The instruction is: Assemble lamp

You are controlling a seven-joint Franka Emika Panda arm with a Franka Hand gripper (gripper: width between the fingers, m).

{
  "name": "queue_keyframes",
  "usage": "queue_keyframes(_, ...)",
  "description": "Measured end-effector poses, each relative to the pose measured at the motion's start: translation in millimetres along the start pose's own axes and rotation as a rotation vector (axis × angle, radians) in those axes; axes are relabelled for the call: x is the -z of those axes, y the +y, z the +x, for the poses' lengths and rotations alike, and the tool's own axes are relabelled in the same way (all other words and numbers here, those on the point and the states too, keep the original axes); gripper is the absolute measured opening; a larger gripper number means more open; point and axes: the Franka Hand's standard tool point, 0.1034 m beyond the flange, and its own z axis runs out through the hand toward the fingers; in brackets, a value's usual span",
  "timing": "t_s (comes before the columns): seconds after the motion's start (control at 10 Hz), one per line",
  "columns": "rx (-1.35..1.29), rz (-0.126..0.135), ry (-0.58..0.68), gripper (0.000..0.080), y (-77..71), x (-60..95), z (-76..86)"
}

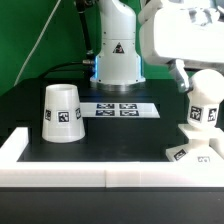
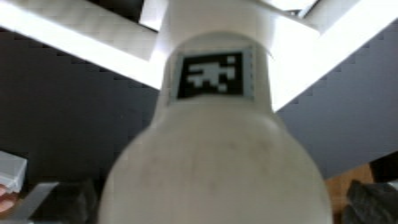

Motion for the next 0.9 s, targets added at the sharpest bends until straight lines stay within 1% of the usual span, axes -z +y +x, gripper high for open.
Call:
queue_keyframes(0.2, 0.002, -0.002, -0.002, 0.0699, 4.3, 9.7, 8.2)
queue_keyframes(0.5, 0.001, 0.002, -0.009, 0.0699, 2.9, 7.0, 5.5)
queue_keyframes(0.6, 0.004, 0.017, -0.035, 0.0699, -1.1, 5.9, 4.7)
queue_keyframes(0.7, 0.003, 0.015, -0.032, 0.0699, 0.5, 5.4, 4.9)
queue_keyframes(0.8, -0.003, 0.02, -0.055, 0.0699, 3.3, 3.2, 1.2)
queue_keyframes(0.9, -0.031, 0.072, -0.169, 0.0699, -5.5, 2.0, 0.4)
